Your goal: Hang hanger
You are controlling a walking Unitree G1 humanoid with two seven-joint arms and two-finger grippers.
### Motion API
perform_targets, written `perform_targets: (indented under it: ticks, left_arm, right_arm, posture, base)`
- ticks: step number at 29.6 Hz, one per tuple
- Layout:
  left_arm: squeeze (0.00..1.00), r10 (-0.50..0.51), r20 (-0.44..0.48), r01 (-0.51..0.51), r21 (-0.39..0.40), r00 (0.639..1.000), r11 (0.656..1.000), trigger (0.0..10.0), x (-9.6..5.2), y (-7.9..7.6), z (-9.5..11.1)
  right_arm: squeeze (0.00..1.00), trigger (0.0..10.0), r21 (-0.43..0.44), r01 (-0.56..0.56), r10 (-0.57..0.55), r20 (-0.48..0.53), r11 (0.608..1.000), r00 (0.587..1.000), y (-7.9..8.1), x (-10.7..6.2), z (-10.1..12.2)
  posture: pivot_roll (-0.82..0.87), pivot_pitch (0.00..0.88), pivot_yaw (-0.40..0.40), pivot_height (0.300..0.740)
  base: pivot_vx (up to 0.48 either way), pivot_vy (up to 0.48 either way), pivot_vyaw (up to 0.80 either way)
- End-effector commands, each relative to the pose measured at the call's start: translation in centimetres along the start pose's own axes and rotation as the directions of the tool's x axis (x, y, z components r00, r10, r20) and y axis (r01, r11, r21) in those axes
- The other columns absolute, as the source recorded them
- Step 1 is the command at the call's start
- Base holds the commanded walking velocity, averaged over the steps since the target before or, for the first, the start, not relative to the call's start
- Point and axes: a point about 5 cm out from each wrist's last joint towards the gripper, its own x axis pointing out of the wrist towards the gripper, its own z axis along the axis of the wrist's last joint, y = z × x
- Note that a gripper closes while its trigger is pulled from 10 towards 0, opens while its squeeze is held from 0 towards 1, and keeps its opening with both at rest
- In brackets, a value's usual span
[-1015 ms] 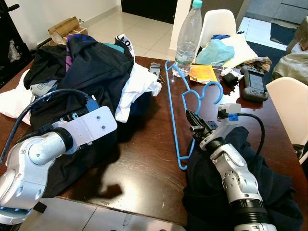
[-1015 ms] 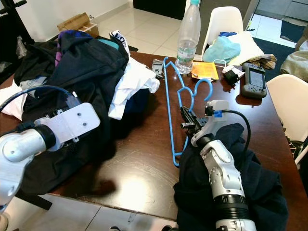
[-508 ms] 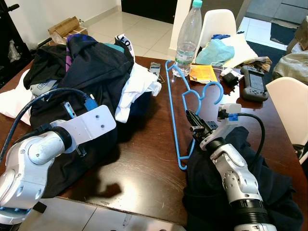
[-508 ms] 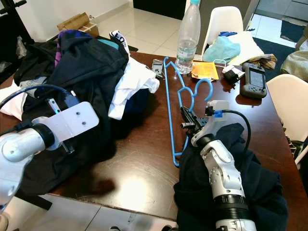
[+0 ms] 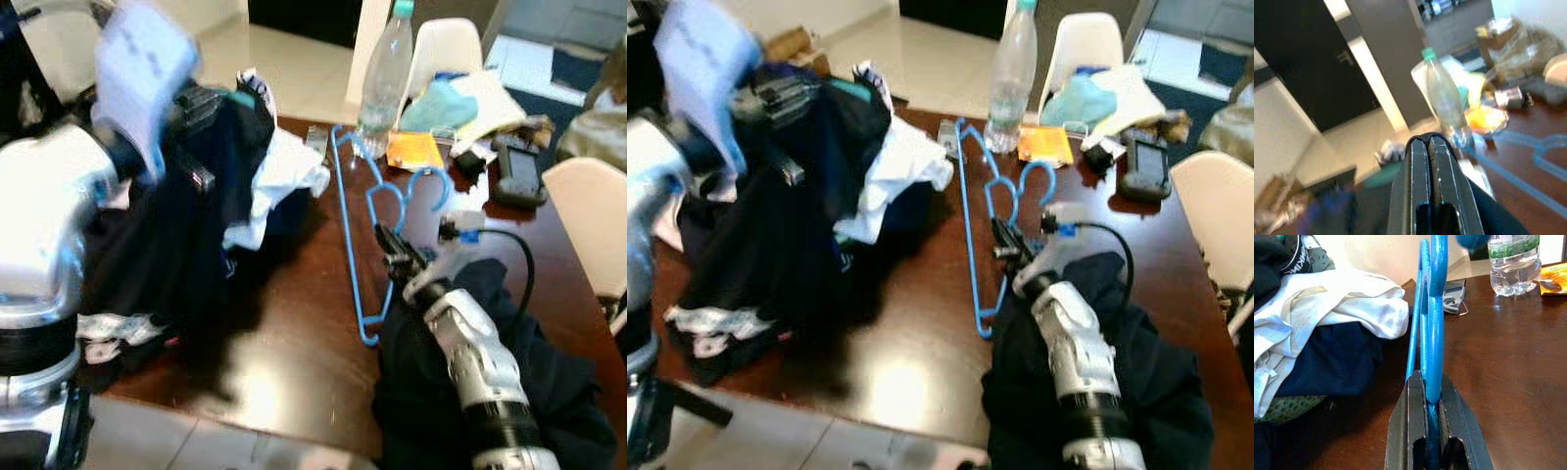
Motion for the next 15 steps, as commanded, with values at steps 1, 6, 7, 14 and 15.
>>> perform_targets:
  ticks: [1, 6, 7, 14, 15]
  left_arm:
    - [0.0, -0.024, 0.018, 0.024, -0.036, 1.0, 0.999, 0.0, 0.2, 0.0, 0.1]
    - [0.0, -0.047, 0.187, 0.073, -0.131, 0.981, 0.989, 0.0, 1.8, 0.5, 3.4]
    - [0.0, -0.045, 0.237, 0.083, -0.153, 0.97, 0.985, 0.0, 2.4, 0.7, 4.4]
    - [0.0, -0.019, 0.322, 0.09, -0.208, 0.947, 0.974, 0.0, 3.5, 2.0, 6.4]
    - [0.0, -0.008, 0.342, 0.09, -0.227, 0.94, 0.97, 0.0, 3.8, 2.4, 6.9]
  right_arm:
    - [0.0, 10.0, 0.002, 0.03, -0.03, -0.052, 1.0, 0.998, -0.4, -0.5, -1.4]
    - [0.0, 10.0, 0.004, 0.03, -0.03, -0.05, 1.0, 0.998, -0.4, -0.5, -1.4]
    - [0.0, 10.0, 0.003, 0.032, -0.032, -0.048, 0.999, 0.998, -0.4, -0.4, -1.4]
    - [0.0, 10.0, 0.001, 0.031, -0.031, -0.042, 1.0, 0.999, -0.5, -0.1, -1.3]
    - [0.0, 10.0, 0.001, 0.03, -0.03, -0.04, 1.0, 0.999, -0.4, 0.1, -1.4]
  posture:
    - [0.25, 0.136, -0.029, 0.74]
    - [0.25, 0.117, -0.026, 0.74]
    - [0.25, 0.108, -0.024, 0.74]
    - [0.25, 0.095, -0.016, 0.74]
    - [0.25, 0.085, -0.012, 0.74]
  base:
    - [0.0, 0.0, 0.0]
    - [0.0, 0.0, 0.0]
    - [0.0, 0.0, 0.0]
    - [0.0, 0.0, 0.0]
    - [0.0, 0.0, 0.0]
